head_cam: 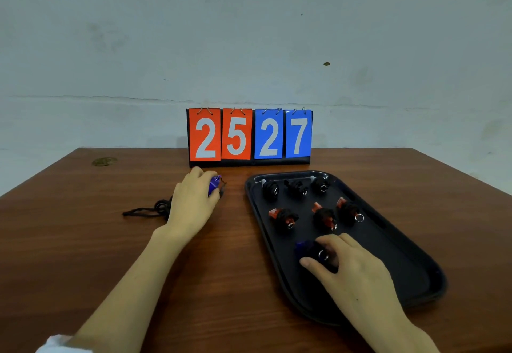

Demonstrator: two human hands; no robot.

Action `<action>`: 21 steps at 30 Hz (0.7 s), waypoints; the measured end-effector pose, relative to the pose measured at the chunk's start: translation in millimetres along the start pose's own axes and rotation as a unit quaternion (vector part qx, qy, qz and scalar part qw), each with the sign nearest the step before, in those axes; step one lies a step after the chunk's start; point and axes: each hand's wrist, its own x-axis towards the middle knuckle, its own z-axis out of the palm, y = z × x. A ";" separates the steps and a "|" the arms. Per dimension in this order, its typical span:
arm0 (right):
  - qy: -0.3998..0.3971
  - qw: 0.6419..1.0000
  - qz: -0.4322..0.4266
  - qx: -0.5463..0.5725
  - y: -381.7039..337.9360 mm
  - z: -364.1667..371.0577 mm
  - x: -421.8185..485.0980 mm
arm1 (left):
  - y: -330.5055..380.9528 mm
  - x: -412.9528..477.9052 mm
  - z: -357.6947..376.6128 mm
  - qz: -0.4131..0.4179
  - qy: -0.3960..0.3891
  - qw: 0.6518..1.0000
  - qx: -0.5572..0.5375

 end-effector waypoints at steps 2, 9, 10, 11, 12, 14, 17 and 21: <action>-0.012 1.000 0.006 0.010 -0.7 -2.3 -0.1 | 3.6 0.2 -3.2 -0.017 0.026 0.999 -0.044; 0.018 0.971 -0.026 0.236 -25.5 -25.8 40.6 | 28.9 -4.2 -18.4 -0.082 0.093 0.959 -0.256; -0.035 0.955 -0.010 0.295 -33.9 -28.8 53.3 | 34.0 -6.7 -18.5 -0.065 0.100 0.957 -0.265; -0.106 0.927 0.012 0.359 -43.7 -30.8 65.7 | 38.9 -9.0 -18.5 -0.043 0.107 0.956 -0.269; -0.170 0.893 0.043 0.415 -52.7 -30.6 76.7 | 44.3 -12.2 -17.8 -0.022 0.112 0.957 -0.267; -0.219 0.849 0.082 0.475 -68.6 -24.7 96.4 | 53.4 -16.8 -14.7 0.017 0.112 0.960 -0.256; -0.134 0.908 0.011 0.397 -75.7 -14.2 121.3 | 61.4 -17.8 -12.7 0.036 0.066 0.957 -0.281; -0.259 0.871 -0.038 0.417 -64.4 -17.5 134.5 | 61.7 -17.4 -14.8 0.026 0.057 0.935 -0.350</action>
